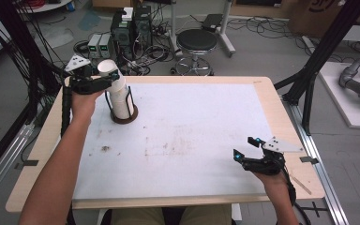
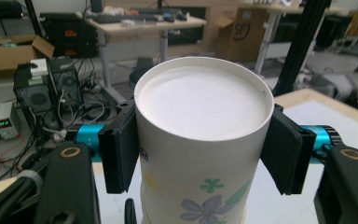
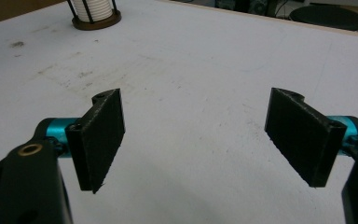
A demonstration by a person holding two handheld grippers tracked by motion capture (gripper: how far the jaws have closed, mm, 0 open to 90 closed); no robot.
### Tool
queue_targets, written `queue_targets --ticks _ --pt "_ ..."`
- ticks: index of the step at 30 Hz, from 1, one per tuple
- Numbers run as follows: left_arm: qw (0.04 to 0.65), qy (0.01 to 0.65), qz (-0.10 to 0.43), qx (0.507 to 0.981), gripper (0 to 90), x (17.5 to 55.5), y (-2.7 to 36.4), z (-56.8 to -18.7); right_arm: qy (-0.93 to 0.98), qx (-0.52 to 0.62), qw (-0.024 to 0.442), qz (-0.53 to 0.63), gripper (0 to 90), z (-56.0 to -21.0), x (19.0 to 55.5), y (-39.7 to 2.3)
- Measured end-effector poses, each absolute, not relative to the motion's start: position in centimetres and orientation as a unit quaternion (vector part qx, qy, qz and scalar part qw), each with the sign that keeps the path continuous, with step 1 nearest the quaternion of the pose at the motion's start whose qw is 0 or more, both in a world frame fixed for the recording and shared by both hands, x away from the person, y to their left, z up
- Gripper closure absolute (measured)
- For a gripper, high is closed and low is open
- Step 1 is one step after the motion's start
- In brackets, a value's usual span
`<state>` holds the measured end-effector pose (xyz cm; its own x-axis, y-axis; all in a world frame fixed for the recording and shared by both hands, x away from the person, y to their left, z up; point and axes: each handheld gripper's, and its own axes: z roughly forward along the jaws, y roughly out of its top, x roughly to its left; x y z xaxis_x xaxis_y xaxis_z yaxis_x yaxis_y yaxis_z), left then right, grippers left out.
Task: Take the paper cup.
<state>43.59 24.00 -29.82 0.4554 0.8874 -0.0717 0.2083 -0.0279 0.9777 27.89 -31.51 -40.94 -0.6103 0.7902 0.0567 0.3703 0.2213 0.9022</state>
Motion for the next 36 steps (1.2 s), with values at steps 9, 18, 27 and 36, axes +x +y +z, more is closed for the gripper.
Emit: queue_targets --ticks 9,18,27,36 --pt "0.592 0.395 0.319 0.626 35.8 41.9 24.8 -27.2 0.752 0.387 0.212 0.489 20.4 -40.9 27.9 -31.3" --pt "0.613 0.369 0.302 0.63 36.0 38.9 25.5 -26.5 0.754 0.384 0.213 0.489 20.4 -40.8 27.9 -31.2" --pt "0.619 0.341 0.27 0.654 36.1 35.8 25.5 -28.2 0.756 0.382 0.212 0.488 20.4 -40.8 28.0 -30.9" --pt "0.62 0.316 0.252 0.673 36.2 34.0 24.8 -29.7 0.758 0.38 0.209 0.488 20.4 -40.8 28.3 -30.5"
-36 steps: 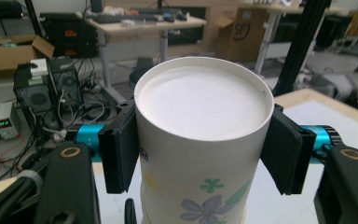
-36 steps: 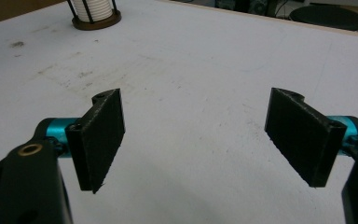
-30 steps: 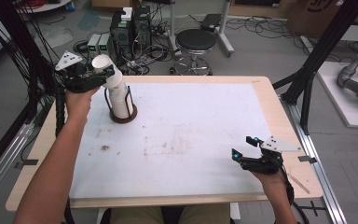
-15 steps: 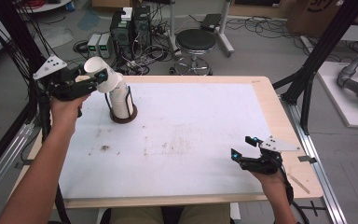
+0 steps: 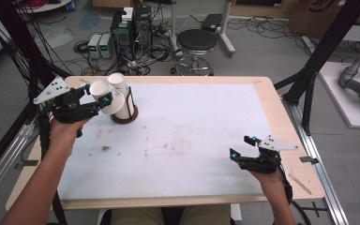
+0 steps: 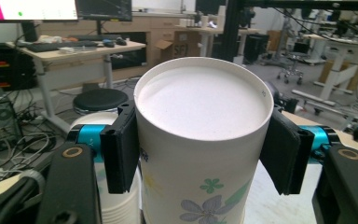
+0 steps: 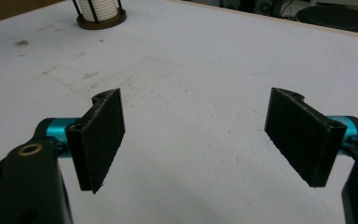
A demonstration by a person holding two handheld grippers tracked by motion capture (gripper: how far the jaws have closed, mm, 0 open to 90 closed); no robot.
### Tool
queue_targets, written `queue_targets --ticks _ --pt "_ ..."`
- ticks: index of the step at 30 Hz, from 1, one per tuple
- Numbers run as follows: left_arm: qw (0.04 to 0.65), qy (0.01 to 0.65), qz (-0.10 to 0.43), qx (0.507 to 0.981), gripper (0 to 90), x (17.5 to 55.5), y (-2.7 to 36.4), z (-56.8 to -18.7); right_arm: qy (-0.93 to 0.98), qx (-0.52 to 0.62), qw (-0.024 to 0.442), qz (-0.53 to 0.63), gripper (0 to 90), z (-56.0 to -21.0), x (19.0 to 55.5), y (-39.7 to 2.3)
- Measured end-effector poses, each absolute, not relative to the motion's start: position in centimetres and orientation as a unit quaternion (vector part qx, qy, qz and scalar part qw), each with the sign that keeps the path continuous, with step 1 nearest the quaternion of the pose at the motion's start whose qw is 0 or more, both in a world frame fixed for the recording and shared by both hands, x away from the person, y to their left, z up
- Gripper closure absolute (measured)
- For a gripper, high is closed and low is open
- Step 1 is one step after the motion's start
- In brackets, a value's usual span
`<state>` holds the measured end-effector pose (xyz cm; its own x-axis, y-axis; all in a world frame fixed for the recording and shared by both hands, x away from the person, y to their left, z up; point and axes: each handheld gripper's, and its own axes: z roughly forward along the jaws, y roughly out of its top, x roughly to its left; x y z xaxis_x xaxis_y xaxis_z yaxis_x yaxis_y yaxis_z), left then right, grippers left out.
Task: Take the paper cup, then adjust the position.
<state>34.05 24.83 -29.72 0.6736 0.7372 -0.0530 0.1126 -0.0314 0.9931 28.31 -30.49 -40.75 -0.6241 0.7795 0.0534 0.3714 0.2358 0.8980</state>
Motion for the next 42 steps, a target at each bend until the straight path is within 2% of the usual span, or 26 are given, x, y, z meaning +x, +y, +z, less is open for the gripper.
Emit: queue_targets --ticks 10,19,42 --pt "0.617 0.287 0.227 0.697 36.1 32.8 22.8 -31.7 0.763 0.373 0.206 0.486 20.4 -40.7 28.7 -29.7" --pt "0.617 0.286 0.206 0.703 35.8 32.9 21.3 -33.1 0.764 0.368 0.203 0.49 20.4 -40.5 28.5 -29.5" --pt "0.621 0.247 0.149 0.729 35.5 32.6 17.8 -35.3 0.793 0.298 0.139 0.514 20.3 -40.0 28.8 -26.4"
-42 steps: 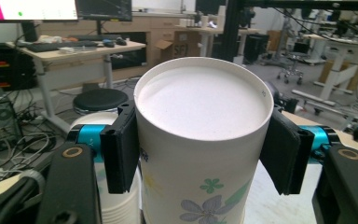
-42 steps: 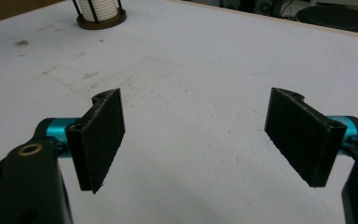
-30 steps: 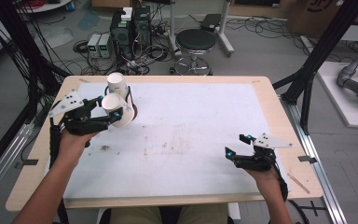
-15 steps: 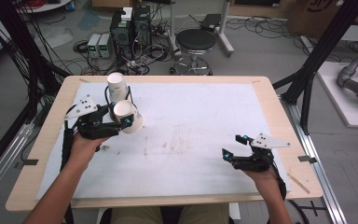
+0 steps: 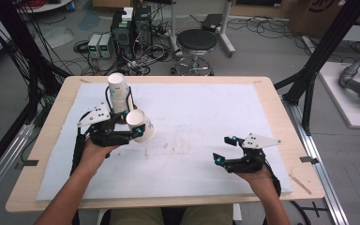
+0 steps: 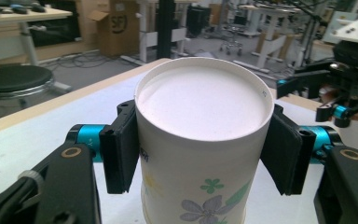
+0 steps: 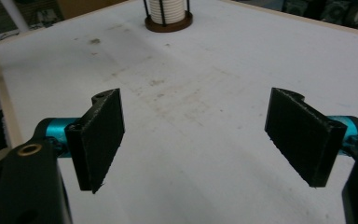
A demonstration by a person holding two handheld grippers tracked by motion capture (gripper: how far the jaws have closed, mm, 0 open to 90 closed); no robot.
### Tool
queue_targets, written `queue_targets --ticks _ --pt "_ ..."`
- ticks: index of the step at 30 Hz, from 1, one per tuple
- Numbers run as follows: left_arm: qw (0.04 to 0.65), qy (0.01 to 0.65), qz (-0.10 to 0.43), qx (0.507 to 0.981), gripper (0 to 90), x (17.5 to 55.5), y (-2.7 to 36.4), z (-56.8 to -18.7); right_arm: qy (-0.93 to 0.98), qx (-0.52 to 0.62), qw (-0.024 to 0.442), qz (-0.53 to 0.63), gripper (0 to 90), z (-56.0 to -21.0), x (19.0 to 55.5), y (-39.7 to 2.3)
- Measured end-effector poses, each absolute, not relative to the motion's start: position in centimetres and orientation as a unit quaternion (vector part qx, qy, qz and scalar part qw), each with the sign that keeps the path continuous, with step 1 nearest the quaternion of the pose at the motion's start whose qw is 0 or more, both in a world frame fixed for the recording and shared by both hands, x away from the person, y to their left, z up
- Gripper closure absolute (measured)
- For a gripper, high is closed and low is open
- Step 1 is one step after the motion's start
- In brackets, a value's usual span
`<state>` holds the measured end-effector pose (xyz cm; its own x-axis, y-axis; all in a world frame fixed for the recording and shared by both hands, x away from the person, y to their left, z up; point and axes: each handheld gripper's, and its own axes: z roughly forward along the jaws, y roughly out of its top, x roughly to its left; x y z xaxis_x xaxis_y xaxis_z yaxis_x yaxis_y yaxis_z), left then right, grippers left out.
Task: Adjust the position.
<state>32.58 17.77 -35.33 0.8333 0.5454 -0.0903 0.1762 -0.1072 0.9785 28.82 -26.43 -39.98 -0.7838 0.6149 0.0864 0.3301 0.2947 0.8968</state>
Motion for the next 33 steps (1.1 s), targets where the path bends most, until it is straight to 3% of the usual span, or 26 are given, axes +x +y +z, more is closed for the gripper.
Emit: queue_targets --ticks 33 --pt "0.61 0.147 0.057 0.777 35.4 31.7 12.0 -36.1 0.828 0.164 0.056 0.533 20.3 -38.8 30.5 -18.3"
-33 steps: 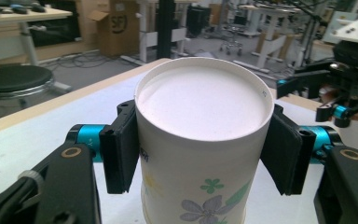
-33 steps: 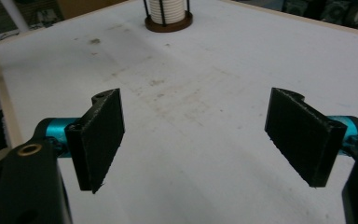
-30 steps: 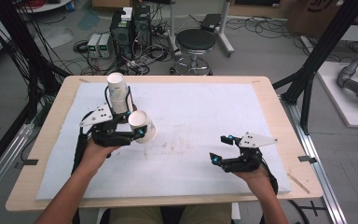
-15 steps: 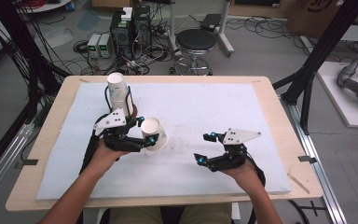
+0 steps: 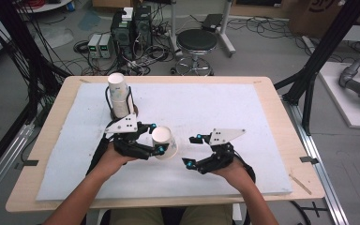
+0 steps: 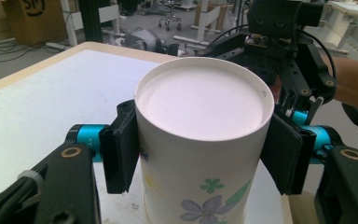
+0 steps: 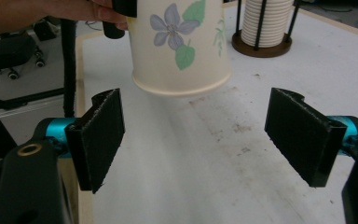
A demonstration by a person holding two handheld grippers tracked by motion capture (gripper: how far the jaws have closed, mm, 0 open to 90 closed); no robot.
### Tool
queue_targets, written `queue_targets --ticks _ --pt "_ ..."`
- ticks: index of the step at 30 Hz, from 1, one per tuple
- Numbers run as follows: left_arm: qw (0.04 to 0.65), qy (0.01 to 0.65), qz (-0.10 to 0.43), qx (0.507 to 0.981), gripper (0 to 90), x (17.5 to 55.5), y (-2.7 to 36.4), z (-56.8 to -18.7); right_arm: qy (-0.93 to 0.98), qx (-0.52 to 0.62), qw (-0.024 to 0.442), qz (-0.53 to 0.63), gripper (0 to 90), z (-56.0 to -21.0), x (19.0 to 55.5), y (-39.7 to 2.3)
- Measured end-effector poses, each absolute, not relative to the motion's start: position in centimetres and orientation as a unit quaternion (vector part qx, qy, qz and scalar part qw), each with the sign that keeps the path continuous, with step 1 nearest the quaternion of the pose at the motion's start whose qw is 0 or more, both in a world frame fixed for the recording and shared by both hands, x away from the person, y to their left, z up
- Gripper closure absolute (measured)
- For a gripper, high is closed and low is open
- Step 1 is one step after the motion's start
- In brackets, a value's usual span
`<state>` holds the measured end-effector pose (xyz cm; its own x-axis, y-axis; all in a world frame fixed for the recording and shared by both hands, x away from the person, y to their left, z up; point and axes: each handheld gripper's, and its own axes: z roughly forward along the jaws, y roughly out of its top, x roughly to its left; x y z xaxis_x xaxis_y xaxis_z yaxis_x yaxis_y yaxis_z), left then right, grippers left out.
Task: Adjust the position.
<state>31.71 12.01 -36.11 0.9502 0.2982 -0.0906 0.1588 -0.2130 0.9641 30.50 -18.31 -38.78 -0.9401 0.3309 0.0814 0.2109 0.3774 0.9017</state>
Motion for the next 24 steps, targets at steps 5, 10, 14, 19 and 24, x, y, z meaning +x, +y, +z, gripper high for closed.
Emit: queue_targets --ticks 5,10,14,19,24 --pt "0.611 0.132 0.042 0.779 35.4 31.6 11.4 -36.2 0.831 0.15 0.043 0.534 20.3 -38.8 30.7 -17.7" --pt "0.611 0.12 0.032 0.781 35.4 31.5 10.9 -36.3 0.829 0.139 0.035 0.541 20.3 -38.9 30.8 -17.3" --pt "0.611 0.112 0.024 0.783 35.4 31.4 10.5 -36.3 0.827 0.133 0.029 0.546 20.3 -39.0 30.8 -17.0" --pt "0.616 0.104 0.015 0.781 35.4 31.4 10.2 -36.3 0.826 0.127 0.02 0.548 20.3 -39.2 30.7 -16.6" --pt "0.621 0.1 0.007 0.778 35.5 31.3 9.9 -36.4 0.822 0.127 0.011 0.556 20.6 -39.4 30.7 -16.5"
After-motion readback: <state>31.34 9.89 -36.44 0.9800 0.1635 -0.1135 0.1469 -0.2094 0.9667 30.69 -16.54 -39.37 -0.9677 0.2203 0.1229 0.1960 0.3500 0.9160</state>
